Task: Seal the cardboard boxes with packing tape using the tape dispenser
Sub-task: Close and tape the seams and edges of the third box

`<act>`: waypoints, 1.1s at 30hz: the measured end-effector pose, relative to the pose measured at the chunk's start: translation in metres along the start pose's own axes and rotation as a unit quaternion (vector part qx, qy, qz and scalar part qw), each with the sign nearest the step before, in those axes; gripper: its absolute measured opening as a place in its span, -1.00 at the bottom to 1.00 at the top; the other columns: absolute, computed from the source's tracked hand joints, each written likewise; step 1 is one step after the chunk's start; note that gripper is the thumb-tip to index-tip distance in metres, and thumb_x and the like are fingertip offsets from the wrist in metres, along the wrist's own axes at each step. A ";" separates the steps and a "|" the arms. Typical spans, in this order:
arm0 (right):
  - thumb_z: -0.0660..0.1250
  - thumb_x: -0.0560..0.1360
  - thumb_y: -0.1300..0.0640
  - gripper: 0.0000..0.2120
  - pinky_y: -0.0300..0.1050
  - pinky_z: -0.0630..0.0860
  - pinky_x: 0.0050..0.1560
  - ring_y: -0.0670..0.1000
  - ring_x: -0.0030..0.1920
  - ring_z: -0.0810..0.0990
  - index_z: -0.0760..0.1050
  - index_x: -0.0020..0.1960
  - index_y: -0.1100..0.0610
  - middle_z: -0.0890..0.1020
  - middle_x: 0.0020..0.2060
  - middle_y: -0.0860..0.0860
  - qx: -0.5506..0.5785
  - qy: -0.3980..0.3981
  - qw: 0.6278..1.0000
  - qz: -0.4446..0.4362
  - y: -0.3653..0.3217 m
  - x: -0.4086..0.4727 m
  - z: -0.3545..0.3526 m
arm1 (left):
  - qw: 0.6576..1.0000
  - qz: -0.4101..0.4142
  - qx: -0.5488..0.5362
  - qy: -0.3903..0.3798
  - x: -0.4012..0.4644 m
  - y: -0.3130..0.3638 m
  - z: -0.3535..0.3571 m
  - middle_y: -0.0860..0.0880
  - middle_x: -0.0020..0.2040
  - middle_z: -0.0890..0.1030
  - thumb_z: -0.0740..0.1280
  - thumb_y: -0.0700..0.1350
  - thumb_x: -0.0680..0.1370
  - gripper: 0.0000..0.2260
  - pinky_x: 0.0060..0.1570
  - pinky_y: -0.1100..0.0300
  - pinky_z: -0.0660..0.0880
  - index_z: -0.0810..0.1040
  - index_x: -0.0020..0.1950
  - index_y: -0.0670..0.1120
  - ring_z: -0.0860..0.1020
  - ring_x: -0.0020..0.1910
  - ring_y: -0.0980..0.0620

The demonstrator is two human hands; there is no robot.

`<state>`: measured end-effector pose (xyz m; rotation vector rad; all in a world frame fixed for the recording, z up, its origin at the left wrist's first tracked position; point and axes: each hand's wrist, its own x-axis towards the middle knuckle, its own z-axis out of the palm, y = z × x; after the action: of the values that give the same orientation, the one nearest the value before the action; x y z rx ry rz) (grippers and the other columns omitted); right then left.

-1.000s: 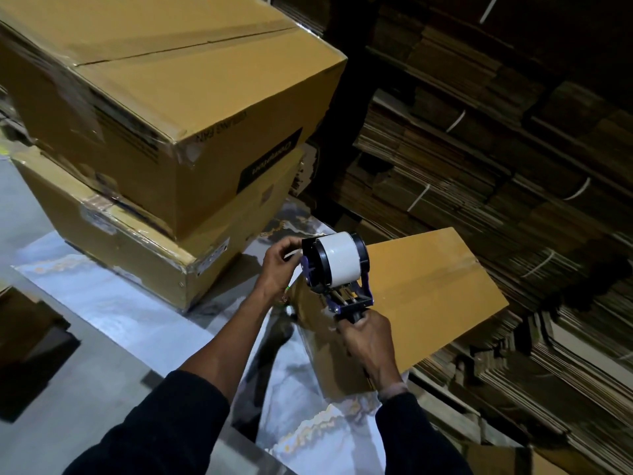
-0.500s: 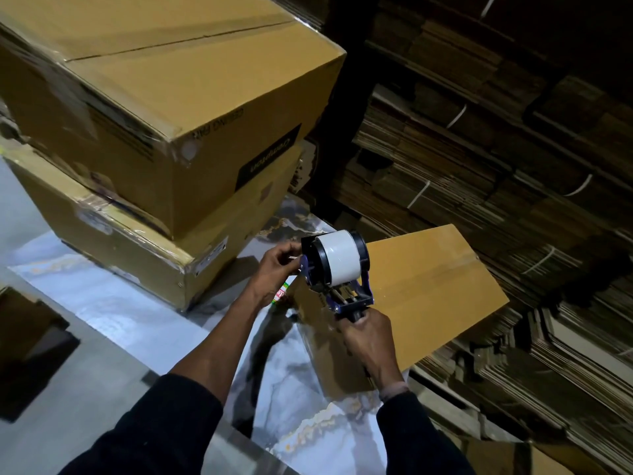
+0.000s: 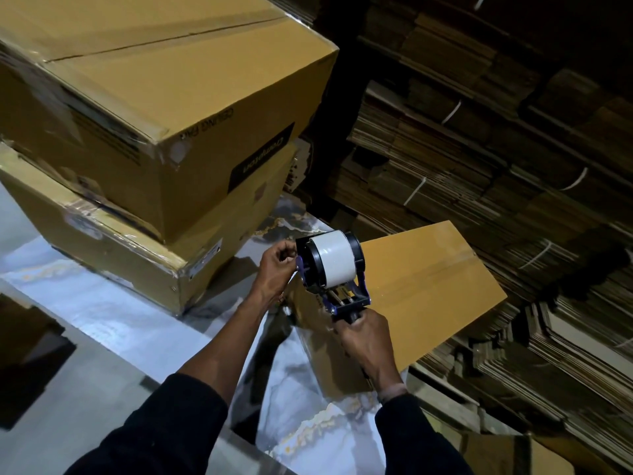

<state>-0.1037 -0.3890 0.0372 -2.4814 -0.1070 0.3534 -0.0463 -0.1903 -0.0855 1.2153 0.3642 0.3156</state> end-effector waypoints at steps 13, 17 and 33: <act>0.47 0.47 0.03 -0.59 -0.12 0.25 -0.44 -0.01 -0.50 0.31 0.42 -0.34 0.29 0.42 -0.56 -0.01 0.015 -0.007 1.000 0.012 0.019 0.015 0.010 | 0.998 -0.045 -0.049 0.008 0.006 -0.007 0.007 -0.13 0.07 0.68 0.41 -0.50 0.47 -0.69 0.10 -0.03 0.59 0.60 0.16 -0.27 0.62 0.03 -0.03; 0.49 0.47 0.01 -0.57 -0.12 0.23 -0.46 -0.01 -0.50 0.31 0.44 -0.35 0.29 0.42 -0.56 -0.04 0.016 -0.010 1.000 0.010 0.018 0.014 0.008 | 0.996 -0.052 -0.064 0.025 0.004 -0.016 0.010 -0.11 0.08 0.69 0.35 -0.56 0.45 -0.67 0.23 -0.21 0.55 0.60 0.15 -0.31 0.64 0.05 -0.01; 0.47 0.44 0.09 -0.57 -0.10 0.16 -0.39 0.01 -0.46 0.20 0.26 -0.41 0.08 0.30 -0.58 -0.05 0.017 -0.013 1.000 0.009 0.020 0.017 0.005 | 0.992 -0.073 -0.075 -0.074 -0.010 -0.023 0.007 -0.34 0.23 0.64 0.38 -0.19 0.60 -0.67 0.29 -0.43 0.46 0.58 0.32 -0.33 0.61 0.17 -0.23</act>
<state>-0.0891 -0.3990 0.0175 -2.4453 -0.0889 0.3930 -0.0508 -0.2078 -0.1040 1.0520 0.2934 0.1230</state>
